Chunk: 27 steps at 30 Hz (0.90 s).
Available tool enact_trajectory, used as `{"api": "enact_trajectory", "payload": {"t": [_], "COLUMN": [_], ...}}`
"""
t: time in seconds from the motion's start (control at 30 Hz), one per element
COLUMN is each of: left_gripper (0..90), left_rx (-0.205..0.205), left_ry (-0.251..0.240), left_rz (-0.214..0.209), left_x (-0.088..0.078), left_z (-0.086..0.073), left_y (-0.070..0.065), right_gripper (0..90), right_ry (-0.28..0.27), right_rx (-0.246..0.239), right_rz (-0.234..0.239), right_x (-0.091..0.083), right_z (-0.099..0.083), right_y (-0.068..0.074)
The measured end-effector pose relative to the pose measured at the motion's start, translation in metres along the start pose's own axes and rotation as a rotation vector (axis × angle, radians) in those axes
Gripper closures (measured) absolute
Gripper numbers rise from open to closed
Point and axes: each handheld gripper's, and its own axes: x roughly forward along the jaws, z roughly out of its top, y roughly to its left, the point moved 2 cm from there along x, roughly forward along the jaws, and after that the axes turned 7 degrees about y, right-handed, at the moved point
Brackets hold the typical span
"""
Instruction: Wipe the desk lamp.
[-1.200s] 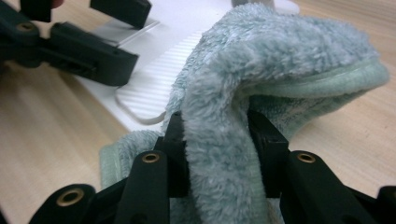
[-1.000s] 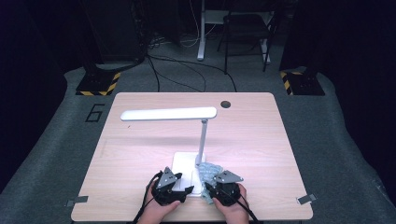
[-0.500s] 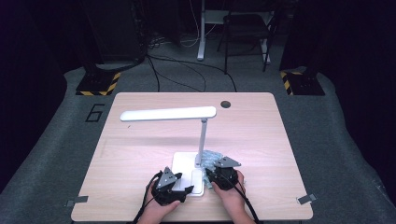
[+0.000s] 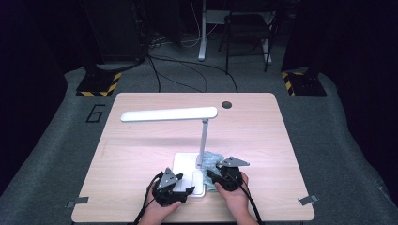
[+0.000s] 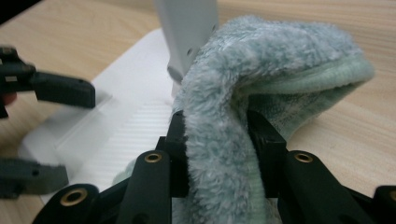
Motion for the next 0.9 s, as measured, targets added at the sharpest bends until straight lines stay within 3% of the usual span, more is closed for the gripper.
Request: {"api": "enact_trajectory", "payload": {"t": [0.1,0.13,0.37,0.9], "left_gripper": [29.7,29.7,29.7,29.7], "left_rx": [0.0,0.006,0.001,0.0], "left_ry": [0.001,0.002,0.001,0.003], "left_rz": [0.0,0.003,0.0,-0.002], "left_x": [0.0,0.0,0.0,0.0], "left_z": [0.0,0.0,0.0,0.0], "left_y": [0.0,0.001,0.0,0.0], "right_gripper": [65.8,65.9,67.2,67.6], "right_ry": [-0.017,-0.021,-0.033,-0.178], "right_rx": [0.021,0.002,-0.018,-0.125], "right_rz": [0.018,0.021,0.023,0.039], "right_x": [0.003,0.005,0.008,-0.038], "right_z": [0.007,0.009,0.019,0.055], "right_y": [-0.001,-0.001,0.0,0.006]}}
